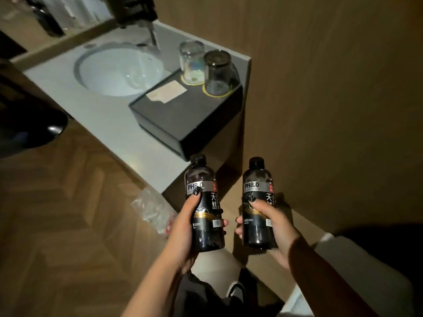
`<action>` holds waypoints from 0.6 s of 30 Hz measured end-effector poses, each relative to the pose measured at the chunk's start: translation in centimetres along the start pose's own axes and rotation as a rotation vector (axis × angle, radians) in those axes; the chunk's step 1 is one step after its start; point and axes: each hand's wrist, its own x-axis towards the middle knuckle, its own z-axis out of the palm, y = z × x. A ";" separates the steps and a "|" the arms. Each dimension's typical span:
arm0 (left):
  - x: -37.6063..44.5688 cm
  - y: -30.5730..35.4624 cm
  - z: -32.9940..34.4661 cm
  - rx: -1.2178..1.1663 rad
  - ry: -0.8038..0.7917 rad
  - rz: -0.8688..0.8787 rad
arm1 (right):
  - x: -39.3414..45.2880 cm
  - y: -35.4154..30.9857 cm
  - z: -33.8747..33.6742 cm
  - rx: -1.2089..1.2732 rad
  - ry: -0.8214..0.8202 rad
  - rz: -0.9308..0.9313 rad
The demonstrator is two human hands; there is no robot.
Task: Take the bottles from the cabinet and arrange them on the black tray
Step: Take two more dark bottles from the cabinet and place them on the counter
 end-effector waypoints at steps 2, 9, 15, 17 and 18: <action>-1.4 1.1 -1.4 -0.026 0.022 0.036 | 0.0 -0.3 2.1 -0.027 -0.059 -0.012; -4.0 5.3 -7.9 -0.106 0.100 0.115 | 1.5 -0.9 11.2 -0.170 -0.191 -0.036; -5.5 10.0 -15.7 -0.107 0.154 0.172 | 4.5 1.6 20.2 -0.198 -0.237 -0.014; -5.9 11.5 -18.9 -0.082 0.193 0.186 | 5.8 3.0 23.5 -0.183 -0.254 0.029; -6.0 12.3 -20.6 -0.079 0.203 0.186 | 6.4 3.8 25.2 -0.164 -0.268 0.047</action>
